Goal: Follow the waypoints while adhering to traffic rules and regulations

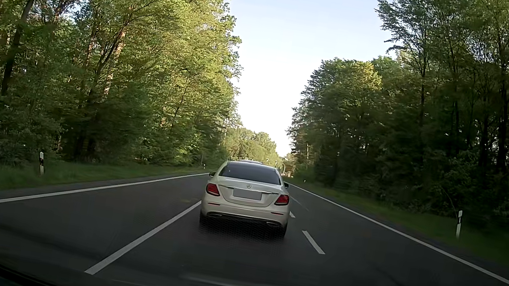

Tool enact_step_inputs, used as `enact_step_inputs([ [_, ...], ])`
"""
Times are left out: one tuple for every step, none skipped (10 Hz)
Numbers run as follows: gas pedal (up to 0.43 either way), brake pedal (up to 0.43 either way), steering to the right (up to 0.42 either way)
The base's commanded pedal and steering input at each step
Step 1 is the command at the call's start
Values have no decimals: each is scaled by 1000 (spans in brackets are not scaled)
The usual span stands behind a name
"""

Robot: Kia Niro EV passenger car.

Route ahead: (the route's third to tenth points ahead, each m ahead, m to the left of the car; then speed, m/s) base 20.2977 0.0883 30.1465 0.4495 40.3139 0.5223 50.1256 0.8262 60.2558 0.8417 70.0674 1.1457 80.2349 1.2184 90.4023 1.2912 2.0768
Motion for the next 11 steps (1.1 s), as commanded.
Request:
enact_step_inputs([
  [0,0,-2],
  [0,0,-2],
  [0,0,-1],
  [0,0,-2],
  [0,0,-1],
  [0,0,-2],
  [0,0,-2],
  [0,6,-2],
  [0,0,-1],
  [0,0,-2],
  [0,0,-2],
])
